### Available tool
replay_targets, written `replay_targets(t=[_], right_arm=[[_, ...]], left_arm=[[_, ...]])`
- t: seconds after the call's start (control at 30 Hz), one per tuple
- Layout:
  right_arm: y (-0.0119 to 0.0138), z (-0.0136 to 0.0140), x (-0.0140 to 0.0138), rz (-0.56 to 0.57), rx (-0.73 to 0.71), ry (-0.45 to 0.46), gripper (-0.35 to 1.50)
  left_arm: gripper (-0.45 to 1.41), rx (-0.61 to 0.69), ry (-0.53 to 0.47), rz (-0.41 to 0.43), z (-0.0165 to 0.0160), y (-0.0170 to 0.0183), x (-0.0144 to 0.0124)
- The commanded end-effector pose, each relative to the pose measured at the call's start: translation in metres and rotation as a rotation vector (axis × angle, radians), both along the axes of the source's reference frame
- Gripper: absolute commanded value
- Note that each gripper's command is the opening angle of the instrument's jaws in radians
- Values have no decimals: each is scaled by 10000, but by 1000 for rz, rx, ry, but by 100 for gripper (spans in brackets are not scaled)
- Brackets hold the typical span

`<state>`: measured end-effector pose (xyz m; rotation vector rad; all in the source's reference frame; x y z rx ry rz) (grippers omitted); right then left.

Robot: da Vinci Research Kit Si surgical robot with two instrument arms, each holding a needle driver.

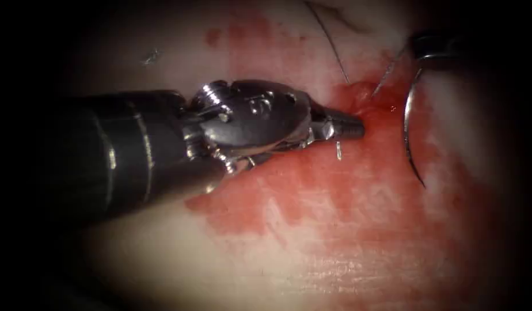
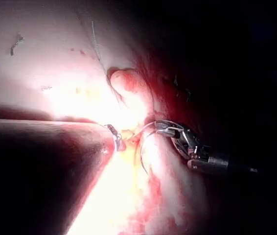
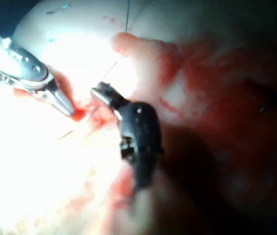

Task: Wound Closure

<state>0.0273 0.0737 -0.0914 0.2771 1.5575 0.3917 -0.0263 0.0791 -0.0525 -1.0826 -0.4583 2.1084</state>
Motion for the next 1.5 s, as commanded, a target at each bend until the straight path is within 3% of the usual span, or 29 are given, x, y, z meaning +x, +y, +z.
replay_targets(t=[0.03,0.17,0.33,0.67,0.97,1.5], right_arm=[[2,5,11,0,-20,1,-35],[3,8,21,4,-76,-9,-35],[3,10,27,3,-142,-20,-35],[17,16,24,18,-248,-37,-35],[18,17,29,24,-307,-47,-35],[26,25,41,37,-393,-71,-35]], left_arm=[[-35,-6,1,-2,6,10,-5],[-35,-1,6,-15,12,33,-5],[-35,-4,18,-25,21,31,-18],[-35,4,85,28,47,30,-11],[-35,59,193,136,64,4,-15],[-35,112,126,186,45,2,-32]])
